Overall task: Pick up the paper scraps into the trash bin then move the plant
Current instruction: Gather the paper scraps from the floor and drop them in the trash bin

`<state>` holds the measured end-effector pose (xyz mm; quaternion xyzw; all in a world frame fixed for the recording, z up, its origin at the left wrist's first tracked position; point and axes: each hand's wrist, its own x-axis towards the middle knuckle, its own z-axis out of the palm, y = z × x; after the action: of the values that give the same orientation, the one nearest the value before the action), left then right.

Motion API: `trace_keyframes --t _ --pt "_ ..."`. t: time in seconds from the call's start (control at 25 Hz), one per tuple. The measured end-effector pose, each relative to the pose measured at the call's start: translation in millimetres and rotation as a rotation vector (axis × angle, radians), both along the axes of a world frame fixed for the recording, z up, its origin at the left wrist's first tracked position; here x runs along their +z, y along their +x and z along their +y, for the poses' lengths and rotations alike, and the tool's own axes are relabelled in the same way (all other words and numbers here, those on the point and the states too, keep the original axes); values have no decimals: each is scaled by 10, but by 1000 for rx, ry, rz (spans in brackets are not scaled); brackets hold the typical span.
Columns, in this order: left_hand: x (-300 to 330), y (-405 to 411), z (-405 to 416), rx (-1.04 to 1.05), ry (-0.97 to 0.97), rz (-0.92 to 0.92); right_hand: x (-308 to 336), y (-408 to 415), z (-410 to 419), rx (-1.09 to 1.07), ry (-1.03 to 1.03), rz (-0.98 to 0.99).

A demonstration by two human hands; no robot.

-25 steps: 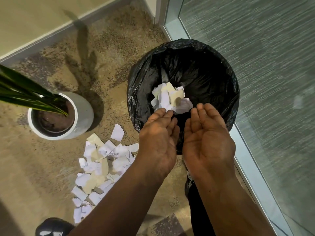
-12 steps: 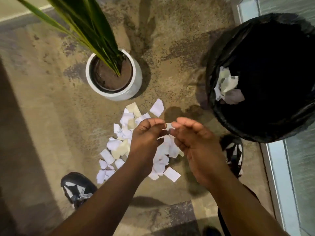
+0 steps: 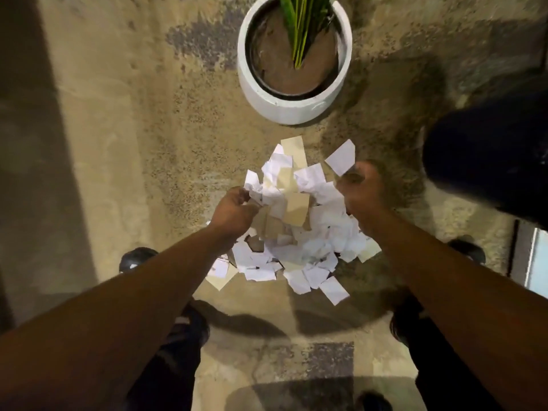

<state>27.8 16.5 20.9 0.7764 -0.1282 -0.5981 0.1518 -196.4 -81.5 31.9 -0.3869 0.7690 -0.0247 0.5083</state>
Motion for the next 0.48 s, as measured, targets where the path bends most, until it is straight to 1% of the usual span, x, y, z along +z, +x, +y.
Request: trace_keyframes --t 0.08,0.12,0.16,0.24,0.28,0.32,0.4,0.48 --pt "-163 68 -37 1 -40 -12 -311 11 -220 77 -49 120" --pt "-241 87 -69 10 -63 -9 -433 20 -307 93 -41 155" --pt "-305 90 -109 10 -77 -18 -523 34 -379 90 -22 152" --pt "-404 52 -203 -7 -70 -79 -680 44 -464 54 17 81" --pt "-439 26 -248 -10 -62 -99 -733 56 -481 69 20 95" --pt "-469 -1 -285 3 -63 -97 -765 73 -479 124 22 150" --pt "-518 -63 -342 52 -84 -63 -809 95 -438 309 26 288" --pt "-526 -133 -399 77 -101 -29 -834 75 -399 448 17 303"
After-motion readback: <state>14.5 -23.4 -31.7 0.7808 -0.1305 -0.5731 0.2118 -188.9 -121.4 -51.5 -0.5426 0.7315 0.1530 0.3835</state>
